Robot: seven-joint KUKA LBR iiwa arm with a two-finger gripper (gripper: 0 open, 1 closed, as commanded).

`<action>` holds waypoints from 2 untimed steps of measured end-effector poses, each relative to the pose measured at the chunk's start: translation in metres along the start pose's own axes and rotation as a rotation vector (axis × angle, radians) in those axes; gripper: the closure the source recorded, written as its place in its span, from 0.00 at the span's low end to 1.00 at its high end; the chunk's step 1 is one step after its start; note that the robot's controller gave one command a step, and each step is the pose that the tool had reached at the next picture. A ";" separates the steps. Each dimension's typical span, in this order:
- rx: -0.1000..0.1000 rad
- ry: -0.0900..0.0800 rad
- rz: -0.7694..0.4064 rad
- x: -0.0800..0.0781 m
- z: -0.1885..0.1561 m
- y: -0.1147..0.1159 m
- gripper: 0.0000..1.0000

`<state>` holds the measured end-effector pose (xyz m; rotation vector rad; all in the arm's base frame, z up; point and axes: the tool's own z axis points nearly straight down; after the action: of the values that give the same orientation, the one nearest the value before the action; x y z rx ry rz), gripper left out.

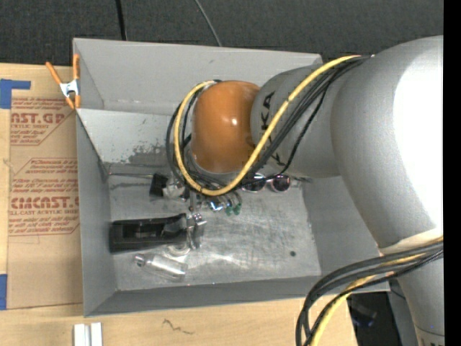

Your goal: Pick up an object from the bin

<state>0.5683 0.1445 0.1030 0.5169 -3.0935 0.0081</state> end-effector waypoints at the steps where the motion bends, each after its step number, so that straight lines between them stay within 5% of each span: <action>1: -0.003 -0.020 -0.206 -0.010 0.028 -0.052 1.00; 2: -0.004 -0.007 -0.207 -0.007 0.031 -0.053 0.00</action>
Offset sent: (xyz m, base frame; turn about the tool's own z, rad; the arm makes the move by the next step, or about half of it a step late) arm 0.0000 0.0000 0.0000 0.0000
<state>0.5921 0.0967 0.0723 0.8349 -3.0294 -0.0015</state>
